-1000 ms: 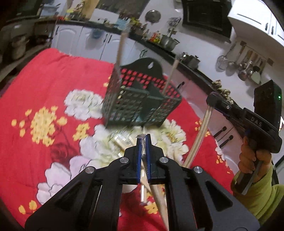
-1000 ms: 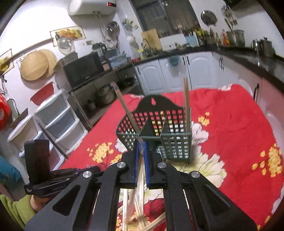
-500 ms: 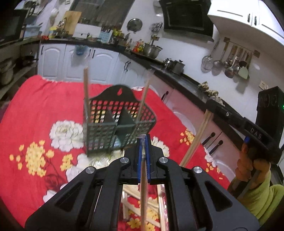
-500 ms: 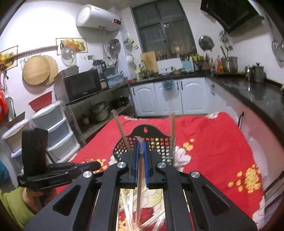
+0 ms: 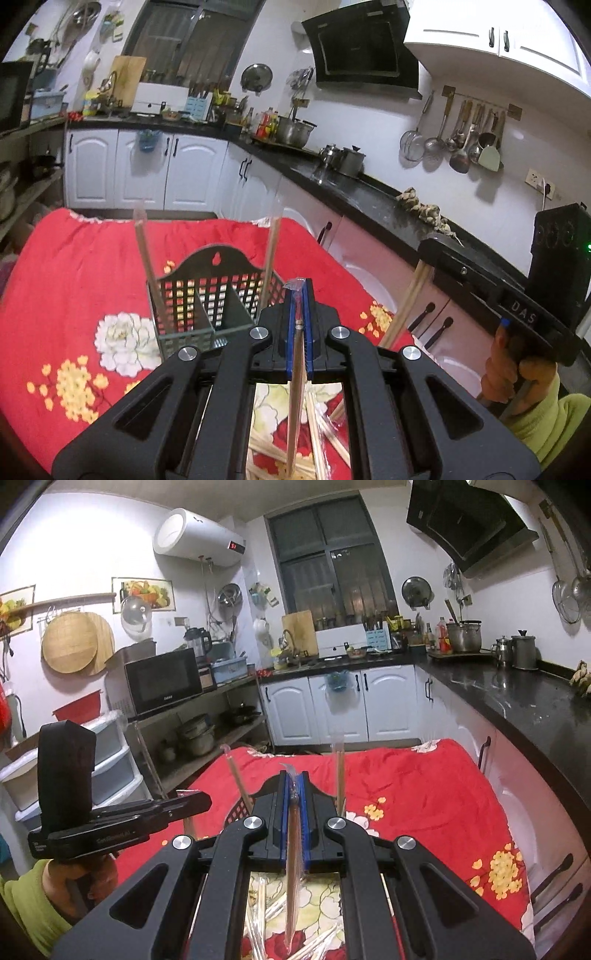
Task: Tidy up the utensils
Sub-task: 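Lift the chopsticks with both tools and carry them above the green caddy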
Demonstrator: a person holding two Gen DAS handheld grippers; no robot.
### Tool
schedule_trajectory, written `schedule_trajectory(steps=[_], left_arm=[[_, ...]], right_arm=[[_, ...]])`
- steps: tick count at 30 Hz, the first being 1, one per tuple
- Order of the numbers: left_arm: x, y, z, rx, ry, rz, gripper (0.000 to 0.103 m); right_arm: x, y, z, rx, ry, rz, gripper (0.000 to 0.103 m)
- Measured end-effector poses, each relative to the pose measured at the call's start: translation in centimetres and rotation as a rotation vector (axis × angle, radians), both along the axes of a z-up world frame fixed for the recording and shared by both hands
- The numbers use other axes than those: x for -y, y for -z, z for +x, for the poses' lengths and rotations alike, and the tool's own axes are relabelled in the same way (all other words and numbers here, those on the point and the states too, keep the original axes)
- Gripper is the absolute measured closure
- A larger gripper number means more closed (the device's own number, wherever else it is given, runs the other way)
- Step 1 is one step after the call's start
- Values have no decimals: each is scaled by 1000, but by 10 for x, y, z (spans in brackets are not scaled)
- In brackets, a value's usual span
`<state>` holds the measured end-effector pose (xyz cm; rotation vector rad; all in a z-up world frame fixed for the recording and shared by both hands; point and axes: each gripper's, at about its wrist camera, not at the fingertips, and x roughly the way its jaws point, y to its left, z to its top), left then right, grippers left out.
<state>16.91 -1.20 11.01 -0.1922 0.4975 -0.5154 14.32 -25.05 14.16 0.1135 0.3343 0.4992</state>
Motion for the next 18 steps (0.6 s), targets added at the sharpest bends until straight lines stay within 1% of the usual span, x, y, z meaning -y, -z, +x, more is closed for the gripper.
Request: schedule_trajectory(steps=[8,18], left_arm=[[3,-13,14,32,-6,-8,101],[6,-35,32,72,-17,-4,101]], right_arm=[[3,-16,-3,53,5,9,97],[1,-26,8,72,14,10,97]])
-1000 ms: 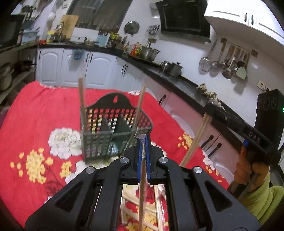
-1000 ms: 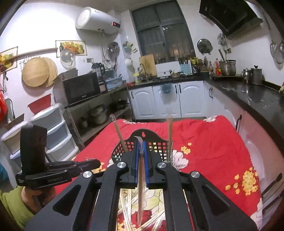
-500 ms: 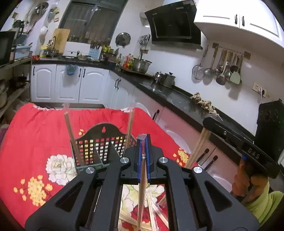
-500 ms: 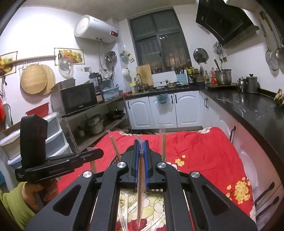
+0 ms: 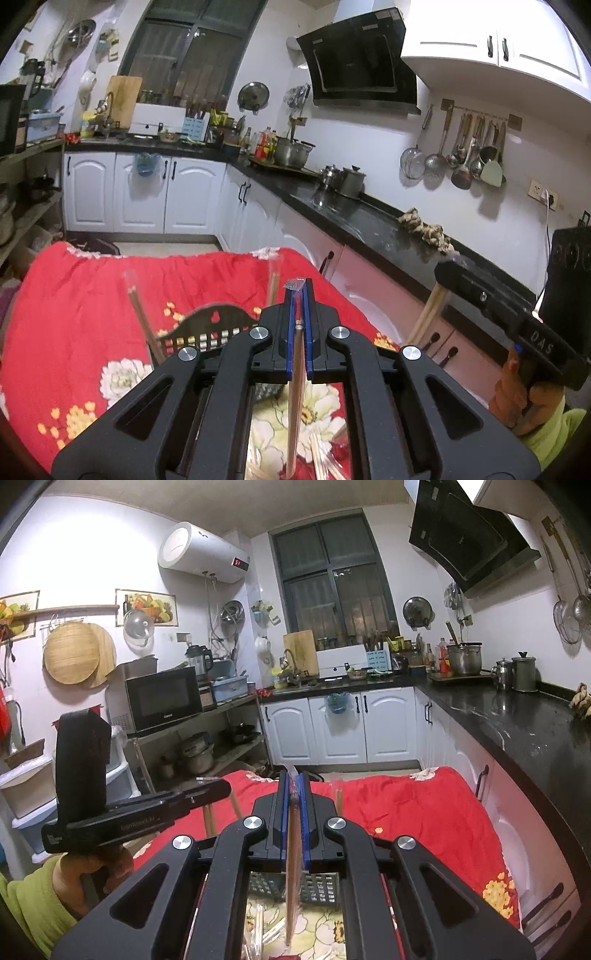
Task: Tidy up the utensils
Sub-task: 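Lift the chopsticks with both tools and carry them above the green caddy, then lower the held chopsticks with both tools into the caddy compartments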
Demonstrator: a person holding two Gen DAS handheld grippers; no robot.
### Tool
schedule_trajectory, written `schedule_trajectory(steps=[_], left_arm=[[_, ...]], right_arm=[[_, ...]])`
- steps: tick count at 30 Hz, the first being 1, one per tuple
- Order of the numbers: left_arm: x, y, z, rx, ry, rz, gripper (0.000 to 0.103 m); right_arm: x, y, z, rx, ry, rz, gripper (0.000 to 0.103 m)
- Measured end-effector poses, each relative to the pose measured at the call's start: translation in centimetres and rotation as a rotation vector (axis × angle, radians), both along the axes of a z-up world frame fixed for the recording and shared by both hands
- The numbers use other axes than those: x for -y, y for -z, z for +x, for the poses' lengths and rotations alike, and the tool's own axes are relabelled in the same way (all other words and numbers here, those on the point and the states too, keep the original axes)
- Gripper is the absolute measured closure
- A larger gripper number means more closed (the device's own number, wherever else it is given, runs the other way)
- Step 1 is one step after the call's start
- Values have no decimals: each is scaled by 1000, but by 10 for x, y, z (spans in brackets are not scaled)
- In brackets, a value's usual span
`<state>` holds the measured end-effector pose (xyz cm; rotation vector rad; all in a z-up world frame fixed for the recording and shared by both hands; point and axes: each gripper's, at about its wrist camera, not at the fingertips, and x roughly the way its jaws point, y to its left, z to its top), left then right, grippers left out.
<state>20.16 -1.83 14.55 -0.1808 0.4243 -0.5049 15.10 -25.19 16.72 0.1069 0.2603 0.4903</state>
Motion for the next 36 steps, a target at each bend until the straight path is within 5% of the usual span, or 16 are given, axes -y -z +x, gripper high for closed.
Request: schedule_trajectory(steps=[18,36], left_arm=[[-18,-44,46,107,-136,-57,101],[-8,-20,76,150,-226,2,101]], right_arm=[[-13,-31,46,86,25,30,97],[-11,-27,81,141,90,52,97]])
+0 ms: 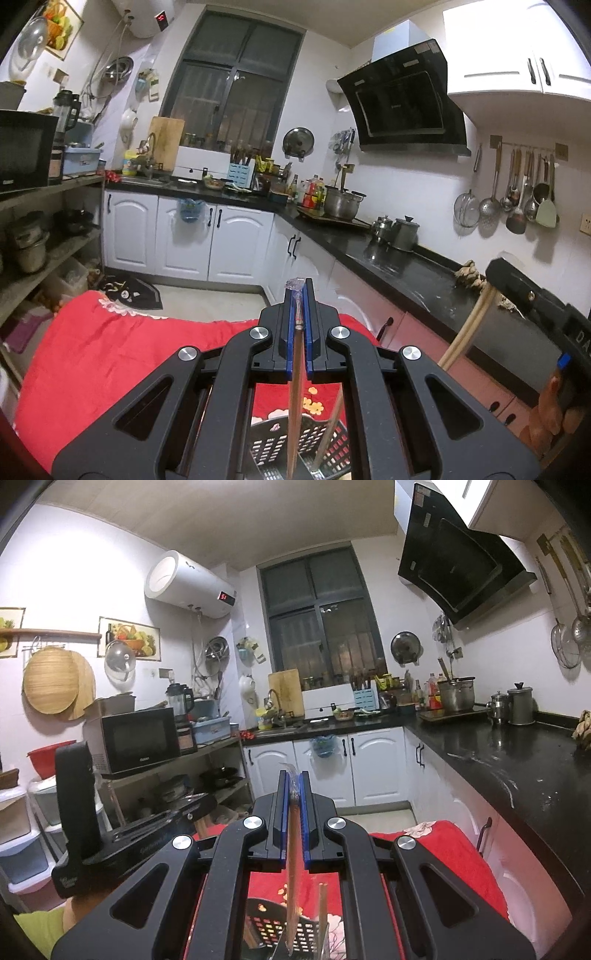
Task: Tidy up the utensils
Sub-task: 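Lower the held chopsticks with both tools into the caddy compartments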
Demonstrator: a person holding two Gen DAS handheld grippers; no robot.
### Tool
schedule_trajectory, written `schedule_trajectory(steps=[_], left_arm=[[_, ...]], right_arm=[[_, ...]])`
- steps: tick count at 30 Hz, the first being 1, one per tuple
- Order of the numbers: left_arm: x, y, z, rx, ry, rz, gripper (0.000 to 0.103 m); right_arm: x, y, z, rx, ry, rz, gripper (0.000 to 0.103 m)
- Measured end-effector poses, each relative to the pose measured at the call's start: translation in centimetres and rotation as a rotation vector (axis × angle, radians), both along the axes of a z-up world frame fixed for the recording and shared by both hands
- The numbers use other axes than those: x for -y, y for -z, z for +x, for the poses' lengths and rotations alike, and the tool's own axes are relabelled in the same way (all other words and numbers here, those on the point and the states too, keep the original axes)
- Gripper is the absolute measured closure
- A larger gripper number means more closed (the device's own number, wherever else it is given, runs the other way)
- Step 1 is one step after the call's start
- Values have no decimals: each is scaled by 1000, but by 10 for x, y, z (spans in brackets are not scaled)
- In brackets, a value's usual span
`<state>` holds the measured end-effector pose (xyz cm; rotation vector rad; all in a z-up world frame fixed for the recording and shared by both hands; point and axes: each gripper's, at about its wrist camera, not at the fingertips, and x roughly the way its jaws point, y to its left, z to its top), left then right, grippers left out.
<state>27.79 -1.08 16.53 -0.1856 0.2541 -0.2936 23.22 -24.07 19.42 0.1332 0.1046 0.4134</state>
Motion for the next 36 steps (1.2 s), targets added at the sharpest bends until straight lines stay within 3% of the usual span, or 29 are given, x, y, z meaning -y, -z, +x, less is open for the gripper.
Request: schedule_trajectory(steps=[13,36], left_arm=[[6,24,4,3,8,20,101],[5,79,5,-91,61,36,101]], right_arm=[[-8,32,21,-48,19,5,97],[-21,88,30,-150,42,-34,96]])
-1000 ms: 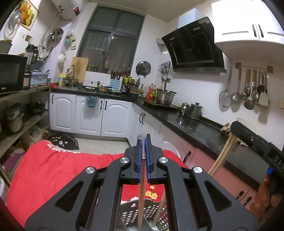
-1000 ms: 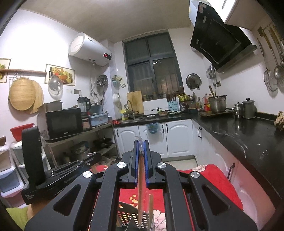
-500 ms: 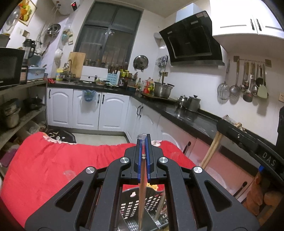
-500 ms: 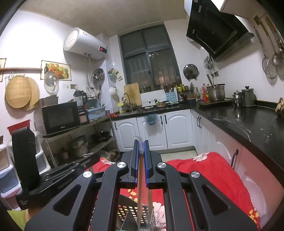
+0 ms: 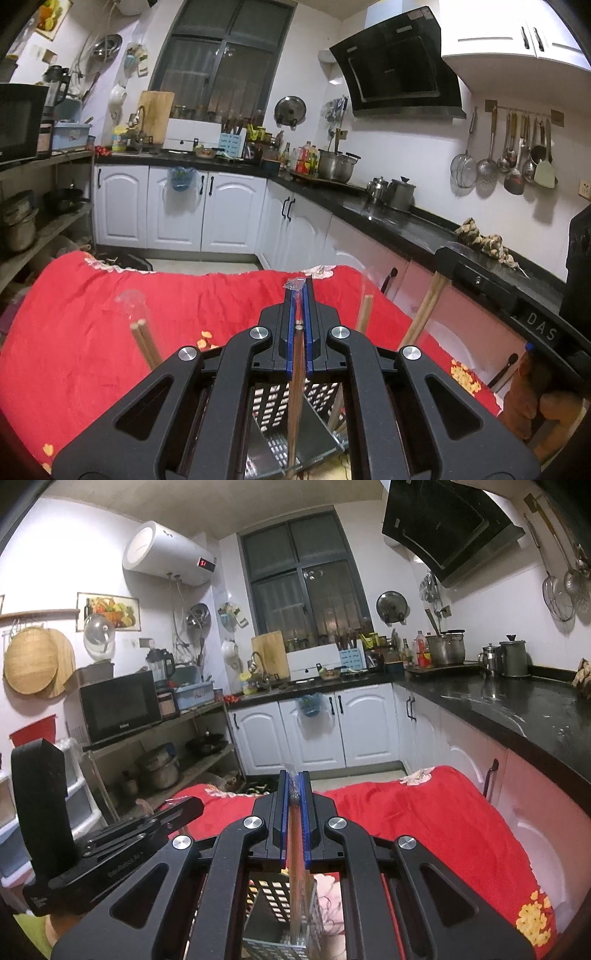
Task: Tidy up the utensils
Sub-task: 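Lower the held chopsticks with both tools into the caddy compartments, then open both tools and withdraw them from the caddy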
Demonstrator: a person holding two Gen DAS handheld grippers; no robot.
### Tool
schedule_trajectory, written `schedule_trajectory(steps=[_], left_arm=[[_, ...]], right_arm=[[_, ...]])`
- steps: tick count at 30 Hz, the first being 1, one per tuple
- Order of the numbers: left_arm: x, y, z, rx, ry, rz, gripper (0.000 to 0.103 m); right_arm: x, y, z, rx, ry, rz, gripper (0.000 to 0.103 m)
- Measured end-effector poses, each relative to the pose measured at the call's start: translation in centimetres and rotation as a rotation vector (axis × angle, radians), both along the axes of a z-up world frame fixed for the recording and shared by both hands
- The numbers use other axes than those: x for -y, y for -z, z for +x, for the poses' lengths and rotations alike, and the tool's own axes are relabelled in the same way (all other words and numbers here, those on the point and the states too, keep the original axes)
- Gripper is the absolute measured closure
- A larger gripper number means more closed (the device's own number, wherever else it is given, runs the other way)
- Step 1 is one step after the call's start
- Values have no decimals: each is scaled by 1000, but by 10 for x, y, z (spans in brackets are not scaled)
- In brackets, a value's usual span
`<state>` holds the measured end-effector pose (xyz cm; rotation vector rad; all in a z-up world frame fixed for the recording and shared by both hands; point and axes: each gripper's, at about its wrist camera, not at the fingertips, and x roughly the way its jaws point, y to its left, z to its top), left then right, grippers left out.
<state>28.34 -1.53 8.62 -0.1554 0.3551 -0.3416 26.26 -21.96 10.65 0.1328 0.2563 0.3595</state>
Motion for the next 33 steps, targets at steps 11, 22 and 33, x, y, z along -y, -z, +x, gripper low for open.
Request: schedule_trajectory(steps=[11,22,33], left_arm=[[-2,10,-10,-79,-8,14,81],[-15,5,-26,-106,-37,-4,38],[-36,2,-53,-119,-55,-44,11]], right_arm=[[12,8,-12,-53,11,-30,59],[19,7,-28,-103,10,-68,50],[25,13,-45,-140,12,-89,43]])
